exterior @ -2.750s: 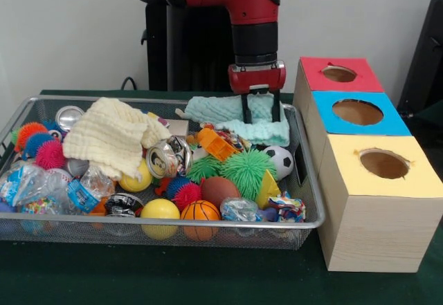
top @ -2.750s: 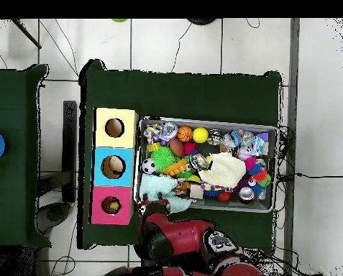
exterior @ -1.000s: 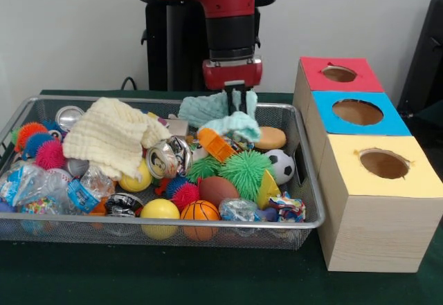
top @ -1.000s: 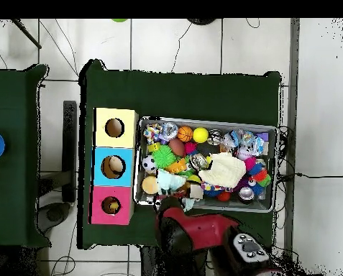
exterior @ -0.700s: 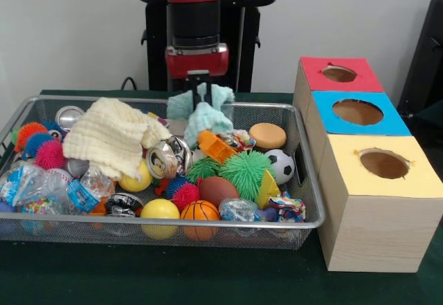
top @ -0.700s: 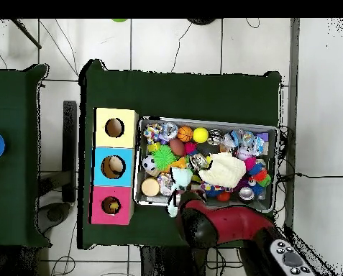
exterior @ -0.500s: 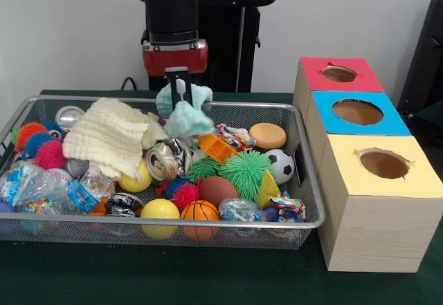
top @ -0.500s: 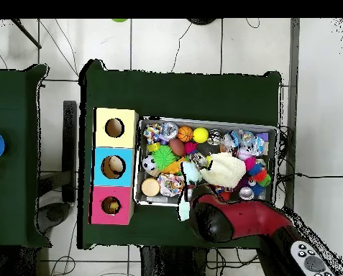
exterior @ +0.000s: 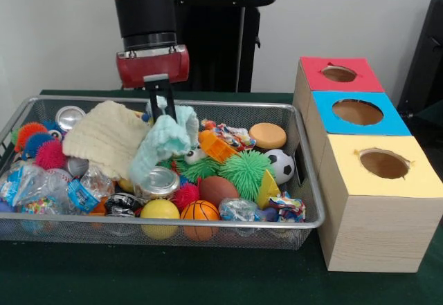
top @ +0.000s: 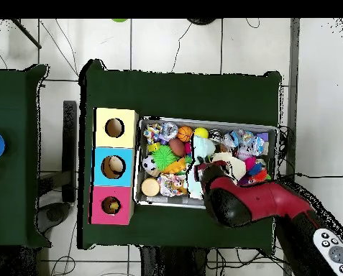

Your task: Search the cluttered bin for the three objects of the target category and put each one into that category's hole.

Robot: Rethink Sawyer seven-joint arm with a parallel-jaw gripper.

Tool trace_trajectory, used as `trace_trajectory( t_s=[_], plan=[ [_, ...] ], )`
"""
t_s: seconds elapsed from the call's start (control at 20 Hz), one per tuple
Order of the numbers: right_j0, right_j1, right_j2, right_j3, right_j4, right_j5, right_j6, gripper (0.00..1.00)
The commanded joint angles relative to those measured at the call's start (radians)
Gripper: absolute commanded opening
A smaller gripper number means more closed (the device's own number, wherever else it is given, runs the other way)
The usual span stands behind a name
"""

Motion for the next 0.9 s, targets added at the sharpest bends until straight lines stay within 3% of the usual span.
trace_trajectory(
  t_s=[0.05, 0.2, 0.55, 0.9],
  plan=[
    [-0.068, 0.091, 0.250, -0.213, -0.069, 0.247, -0.486, 0.00],
    [-0.085, 0.097, 0.246, -0.226, -0.063, 0.289, -0.493, 0.00],
    [-0.038, 0.014, 0.084, -0.101, -0.159, 0.162, -0.250, 0.00],
    [-0.036, 0.022, 0.026, -0.084, -0.208, 0.126, -0.174, 0.00]
  ],
)
